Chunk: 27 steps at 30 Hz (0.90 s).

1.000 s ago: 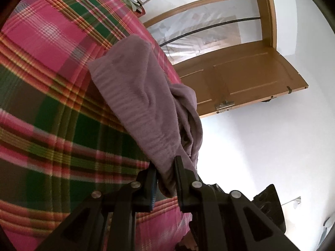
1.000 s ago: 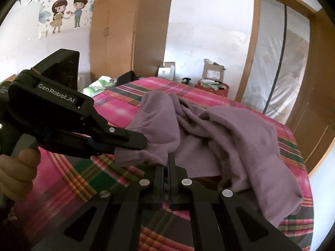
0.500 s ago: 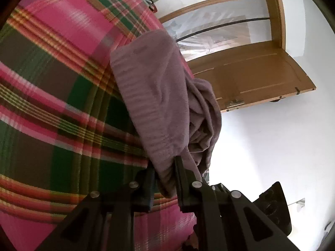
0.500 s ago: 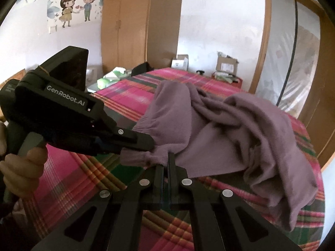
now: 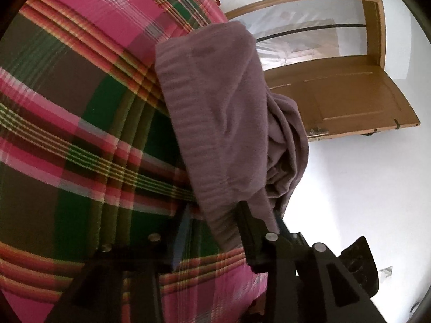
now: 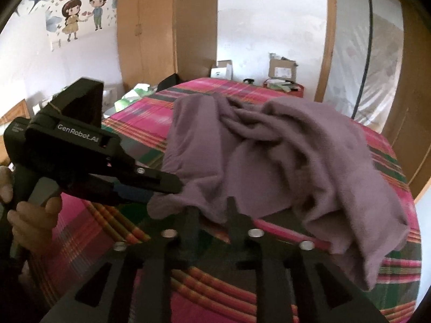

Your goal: Fold clothes

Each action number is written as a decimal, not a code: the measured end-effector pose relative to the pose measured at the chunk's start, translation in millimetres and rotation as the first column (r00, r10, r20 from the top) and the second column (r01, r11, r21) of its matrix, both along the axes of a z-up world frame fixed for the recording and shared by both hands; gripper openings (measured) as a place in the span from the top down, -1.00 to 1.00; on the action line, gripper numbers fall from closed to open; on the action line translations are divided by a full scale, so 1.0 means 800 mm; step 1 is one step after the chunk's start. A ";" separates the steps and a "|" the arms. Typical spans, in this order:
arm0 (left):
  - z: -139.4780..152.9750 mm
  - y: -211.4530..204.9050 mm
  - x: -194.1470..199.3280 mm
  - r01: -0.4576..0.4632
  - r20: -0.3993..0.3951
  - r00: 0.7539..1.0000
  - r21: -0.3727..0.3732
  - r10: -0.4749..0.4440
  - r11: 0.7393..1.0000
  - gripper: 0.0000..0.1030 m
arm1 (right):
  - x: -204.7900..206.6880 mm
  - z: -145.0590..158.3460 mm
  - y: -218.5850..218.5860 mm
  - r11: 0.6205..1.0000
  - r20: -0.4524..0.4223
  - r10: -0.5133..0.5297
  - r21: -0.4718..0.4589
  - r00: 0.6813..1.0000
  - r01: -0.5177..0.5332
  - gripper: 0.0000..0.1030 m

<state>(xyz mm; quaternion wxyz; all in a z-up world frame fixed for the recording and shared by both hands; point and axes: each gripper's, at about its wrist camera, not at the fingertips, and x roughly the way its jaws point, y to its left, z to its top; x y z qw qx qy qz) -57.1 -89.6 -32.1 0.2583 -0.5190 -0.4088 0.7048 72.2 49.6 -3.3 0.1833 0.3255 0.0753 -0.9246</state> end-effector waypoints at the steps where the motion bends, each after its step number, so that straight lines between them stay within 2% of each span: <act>1: 0.000 0.000 0.000 -0.006 -0.002 1.000 -0.004 0.006 1.000 0.28 | 0.002 0.002 0.009 1.000 -0.004 -0.006 -0.012 1.000 0.006 0.47; 3: 0.000 0.001 -0.001 -0.009 -0.001 1.000 -0.004 0.009 1.000 0.28 | 0.004 0.008 0.030 0.999 -0.013 -0.034 -0.022 0.999 0.034 0.42; 7: 0.000 0.006 -0.004 -0.016 0.004 1.000 -0.011 0.016 1.000 0.28 | -0.001 0.005 0.065 0.986 -0.039 -0.159 0.040 0.987 0.160 0.38; 9: 0.001 0.011 -0.004 -0.017 0.004 1.000 -0.020 0.017 1.000 0.27 | -0.007 0.004 0.081 0.978 -0.043 -0.203 0.031 0.978 0.204 0.36; 11: 0.001 0.013 -0.005 -0.022 0.014 1.000 -0.020 0.023 1.000 0.24 | -0.011 0.001 0.090 0.974 -0.056 -0.224 0.027 0.973 0.226 0.19; 12: 0.001 0.014 -0.005 -0.025 0.019 0.999 -0.020 0.026 0.999 0.22 | -0.014 0.000 0.090 0.975 -0.066 -0.215 0.033 0.974 0.218 -0.08; 13: 0.001 0.018 -0.008 -0.025 0.020 0.999 -0.020 0.026 0.999 0.18 | -0.016 0.000 0.088 0.978 -0.079 -0.202 0.044 0.976 0.205 -0.25; 14: 0.001 0.021 -0.012 -0.025 0.021 0.999 -0.021 0.025 0.999 0.15 | -0.018 -0.001 0.086 0.979 -0.093 -0.188 0.057 0.978 0.193 -0.26; 18: -0.001 0.020 -0.015 -0.028 0.025 0.999 -0.029 0.029 0.999 0.14 | -0.041 -0.005 0.071 0.979 -0.125 -0.152 0.121 0.981 0.167 -0.27; 23: -0.001 0.022 -0.019 -0.032 0.038 0.999 -0.036 0.033 0.999 0.14 | -0.068 -0.012 0.073 0.971 -0.107 -0.165 0.157 0.981 0.180 -0.24; 24: -0.001 0.024 -0.020 -0.029 0.038 0.999 -0.036 0.031 0.999 0.14 | -0.071 -0.013 0.075 0.971 -0.100 -0.169 0.156 0.980 0.183 -0.19; 27: -0.004 0.026 -0.022 -0.025 0.043 0.999 -0.025 0.026 0.999 0.14 | -0.080 -0.014 0.083 0.970 -0.082 -0.182 0.150 0.980 0.193 0.18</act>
